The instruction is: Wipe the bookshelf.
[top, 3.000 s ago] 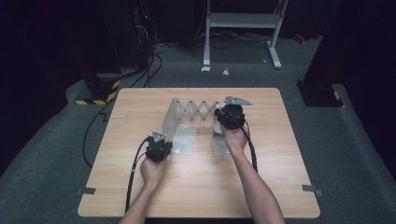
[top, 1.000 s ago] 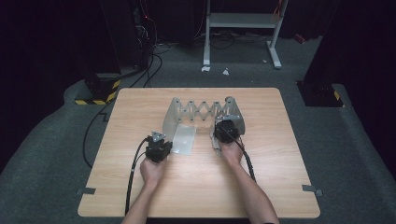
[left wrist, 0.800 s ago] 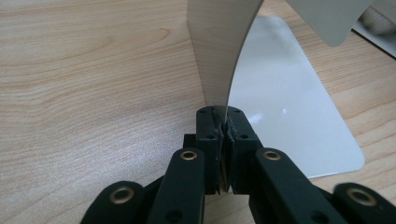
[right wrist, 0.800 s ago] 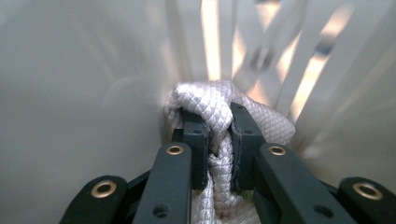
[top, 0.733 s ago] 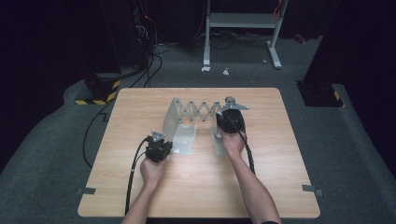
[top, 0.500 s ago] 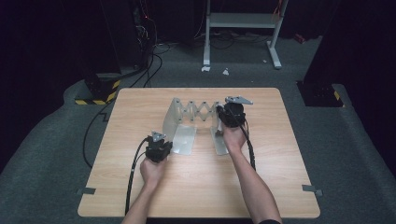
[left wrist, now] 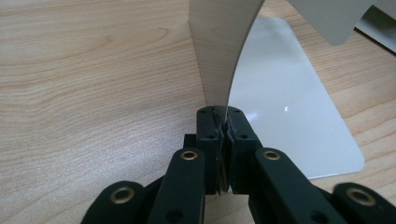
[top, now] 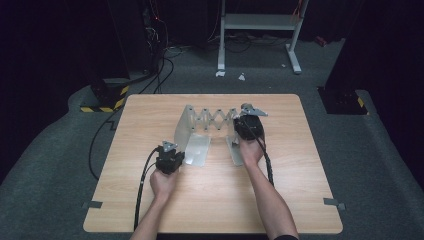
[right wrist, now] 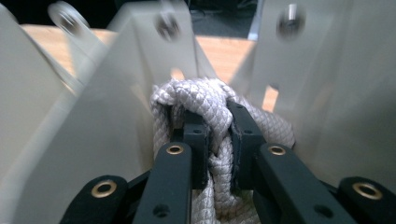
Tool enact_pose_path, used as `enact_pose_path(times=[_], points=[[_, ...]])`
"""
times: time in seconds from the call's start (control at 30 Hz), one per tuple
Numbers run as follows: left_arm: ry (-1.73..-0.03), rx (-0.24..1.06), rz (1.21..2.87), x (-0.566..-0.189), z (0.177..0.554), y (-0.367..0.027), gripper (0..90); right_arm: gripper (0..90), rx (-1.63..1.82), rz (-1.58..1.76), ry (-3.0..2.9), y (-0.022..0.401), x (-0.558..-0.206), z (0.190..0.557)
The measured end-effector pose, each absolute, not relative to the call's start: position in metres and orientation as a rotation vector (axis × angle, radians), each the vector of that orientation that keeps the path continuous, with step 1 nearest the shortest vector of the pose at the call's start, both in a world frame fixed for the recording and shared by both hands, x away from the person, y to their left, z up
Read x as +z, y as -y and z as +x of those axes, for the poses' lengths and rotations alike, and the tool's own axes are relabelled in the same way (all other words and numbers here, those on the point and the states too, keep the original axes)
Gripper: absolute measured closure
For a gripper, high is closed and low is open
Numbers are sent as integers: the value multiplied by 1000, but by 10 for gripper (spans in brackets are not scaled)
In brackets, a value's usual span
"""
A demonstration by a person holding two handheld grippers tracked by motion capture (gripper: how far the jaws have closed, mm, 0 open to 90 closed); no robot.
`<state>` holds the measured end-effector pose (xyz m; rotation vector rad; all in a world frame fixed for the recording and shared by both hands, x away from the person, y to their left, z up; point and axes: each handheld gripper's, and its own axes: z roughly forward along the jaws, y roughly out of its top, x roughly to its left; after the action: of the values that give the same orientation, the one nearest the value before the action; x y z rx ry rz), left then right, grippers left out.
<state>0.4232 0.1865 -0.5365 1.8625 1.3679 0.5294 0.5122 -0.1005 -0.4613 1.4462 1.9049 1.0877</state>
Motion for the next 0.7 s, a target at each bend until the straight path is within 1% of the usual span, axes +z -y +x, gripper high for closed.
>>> enact_pose_path(times=[0.2,0.23,0.37,0.43,0.53,0.7], points=[[-1367,528,1863,-537,423,-187,856,804,995,1489,-1951,100,-491,518],[-1367,528,1864,-536,423,-187,856,804,995,1489,-1951,100,-491,518],[-1367,529,1864,-537,423,-187,856,804,919,1504,-1998,101,-514,518],[-1367,528,1862,-537,423,-187,856,804,912,1507,-2003,102,-518,517],[-1367,526,1863,-536,423,-187,856,804,924,1495,-1988,104,-513,515],[-1364,520,1863,-537,423,-187,858,806,962,1452,-1908,110,-483,509]])
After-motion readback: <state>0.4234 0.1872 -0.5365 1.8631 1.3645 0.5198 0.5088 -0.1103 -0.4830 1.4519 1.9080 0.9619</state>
